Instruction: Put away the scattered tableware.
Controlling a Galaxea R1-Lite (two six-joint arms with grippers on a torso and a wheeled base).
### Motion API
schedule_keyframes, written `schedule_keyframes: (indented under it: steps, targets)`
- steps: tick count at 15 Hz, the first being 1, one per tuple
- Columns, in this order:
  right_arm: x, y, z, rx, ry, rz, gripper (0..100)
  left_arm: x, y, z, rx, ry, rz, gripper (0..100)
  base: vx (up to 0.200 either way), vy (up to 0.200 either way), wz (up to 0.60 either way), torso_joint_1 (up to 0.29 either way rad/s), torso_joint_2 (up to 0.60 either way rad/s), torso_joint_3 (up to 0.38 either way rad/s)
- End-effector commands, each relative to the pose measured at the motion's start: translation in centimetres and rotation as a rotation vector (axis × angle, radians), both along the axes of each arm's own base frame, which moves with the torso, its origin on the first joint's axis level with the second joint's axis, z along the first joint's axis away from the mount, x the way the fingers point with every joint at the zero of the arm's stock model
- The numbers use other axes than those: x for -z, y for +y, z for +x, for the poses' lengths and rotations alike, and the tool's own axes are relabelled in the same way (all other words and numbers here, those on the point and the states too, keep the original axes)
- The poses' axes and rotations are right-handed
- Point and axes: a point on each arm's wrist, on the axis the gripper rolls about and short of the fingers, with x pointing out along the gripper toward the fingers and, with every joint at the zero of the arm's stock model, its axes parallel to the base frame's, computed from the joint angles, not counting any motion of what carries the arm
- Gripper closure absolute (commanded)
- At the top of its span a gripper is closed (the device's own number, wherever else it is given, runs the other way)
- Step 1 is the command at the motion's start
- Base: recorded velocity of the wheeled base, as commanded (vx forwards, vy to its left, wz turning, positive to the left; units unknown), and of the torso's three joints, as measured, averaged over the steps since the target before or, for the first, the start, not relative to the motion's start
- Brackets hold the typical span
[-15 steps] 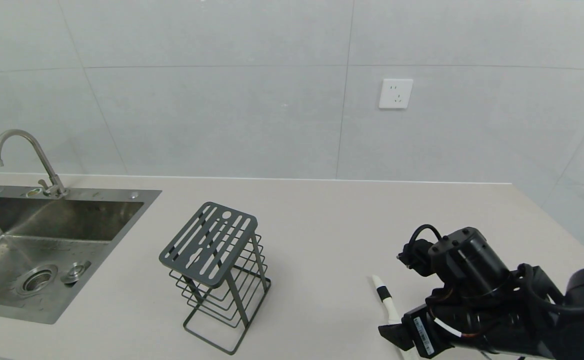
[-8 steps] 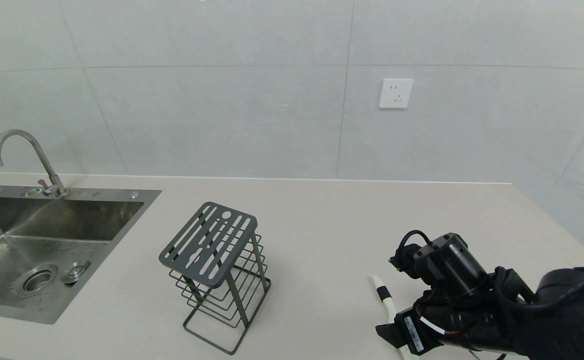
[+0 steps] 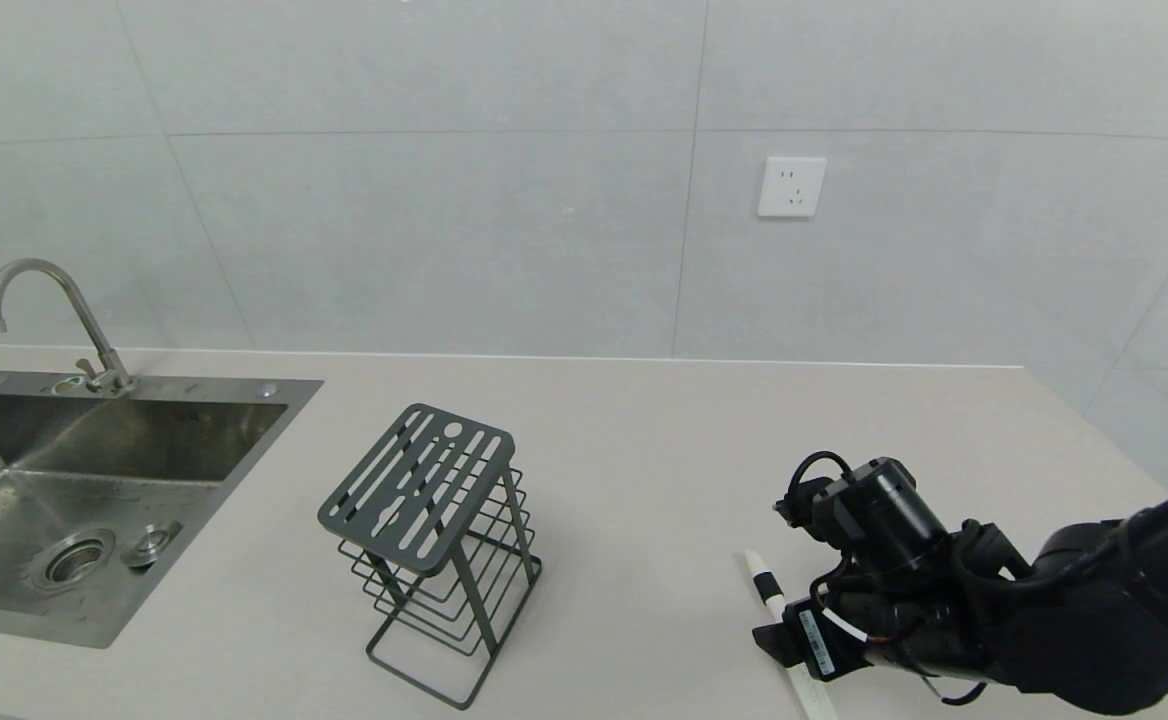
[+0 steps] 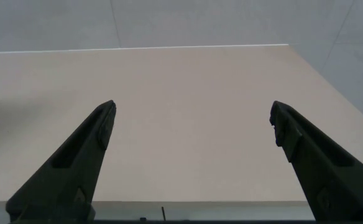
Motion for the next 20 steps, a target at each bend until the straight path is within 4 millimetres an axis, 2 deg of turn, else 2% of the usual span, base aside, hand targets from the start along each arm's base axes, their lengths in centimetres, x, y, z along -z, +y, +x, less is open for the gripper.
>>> schedule_keyframes:
  steps: [1,6,10,13,18,20]
  targets:
    - [0.4,-0.4,0.5,0.023,0.009,-0.006,0,0.0,0.0,0.0,0.001,0.001,0.000,0,0.000,0.000,0.00,0.000,0.00,0.000]
    - [1.7,0.2,1.5,0.024,-0.027,-0.020,0,0.0,0.0,0.0,-0.001,0.001,0.000,0,0.000,0.000,0.00,0.000,0.00,0.000]
    - [2.8,0.5,1.4,0.015,-0.001,-0.038,0,0.0,0.0,0.0,0.001,0.001,0.000,0,0.000,0.000,0.00,0.000,0.00,0.000]
    - [3.2,1.2,0.5,-0.021,0.016,-0.049,0,0.0,0.0,0.0,0.001,0.001,-0.001,0,0.000,0.000,0.00,0.000,0.00,0.000]
    - [4.0,1.0,-0.3,-0.034,0.051,-0.075,0,0.0,0.0,0.0,0.001,0.001,-0.001,0,0.000,0.000,0.00,0.000,0.00,0.000]
    - [4.4,1.0,-0.1,-0.026,0.055,-0.074,0,0.0,0.0,0.0,0.001,0.001,-0.001,0,0.000,0.000,0.00,0.000,0.00,0.000]
